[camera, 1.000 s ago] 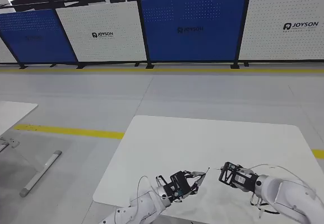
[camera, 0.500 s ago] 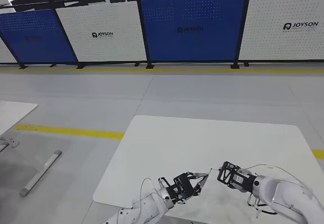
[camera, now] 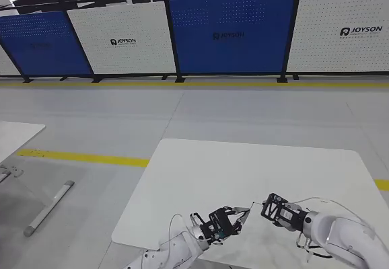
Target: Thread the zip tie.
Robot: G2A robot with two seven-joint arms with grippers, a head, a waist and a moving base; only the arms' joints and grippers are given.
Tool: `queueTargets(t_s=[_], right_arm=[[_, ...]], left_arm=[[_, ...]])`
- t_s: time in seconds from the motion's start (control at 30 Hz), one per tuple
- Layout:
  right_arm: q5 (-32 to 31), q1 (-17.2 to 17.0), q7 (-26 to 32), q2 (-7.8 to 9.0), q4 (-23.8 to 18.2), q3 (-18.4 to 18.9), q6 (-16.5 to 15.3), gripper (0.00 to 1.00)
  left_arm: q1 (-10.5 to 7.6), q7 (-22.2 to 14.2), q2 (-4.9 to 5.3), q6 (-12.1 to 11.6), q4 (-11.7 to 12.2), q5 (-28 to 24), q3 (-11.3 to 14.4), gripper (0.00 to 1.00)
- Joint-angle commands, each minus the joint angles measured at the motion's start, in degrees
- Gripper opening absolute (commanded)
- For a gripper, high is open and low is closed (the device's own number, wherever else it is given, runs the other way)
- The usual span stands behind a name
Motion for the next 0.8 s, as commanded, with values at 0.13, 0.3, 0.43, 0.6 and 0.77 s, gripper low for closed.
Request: queueTargets(t_s=[0.13,0.3,0.43,0.6,0.77], right_arm=[[0.11,-0.17,0.13,-0.07,-0.06,0.28,0.01,0.0],[-0.38,-1.03,-0.4,-0.3,0.05,0.85,0.32,0.0],[-0.63,-1.65,0.03,-0.66,0.03,1.7,0.01,0.0],[-0.97,-2.38,0.41,-1.05,-0.18,2.68,0.01,0.0],[-1.36,-3.25,0.4,-1.15,-0.52,3.62,0.01,0.0]], left_arm=[[0.0,0.0,0.0,0.0,0.0,0.0,0.0,0.0],[0.0,0.0,0.0,0.0,0.0,0.0,0.0,0.0],[0.0,0.0,0.0,0.0,0.0,0.0,0.0,0.0],[0.0,0.0,0.0,0.0,0.0,0.0,0.0,0.0],[0.0,0.0,0.0,0.0,0.0,0.0,0.0,0.0]])
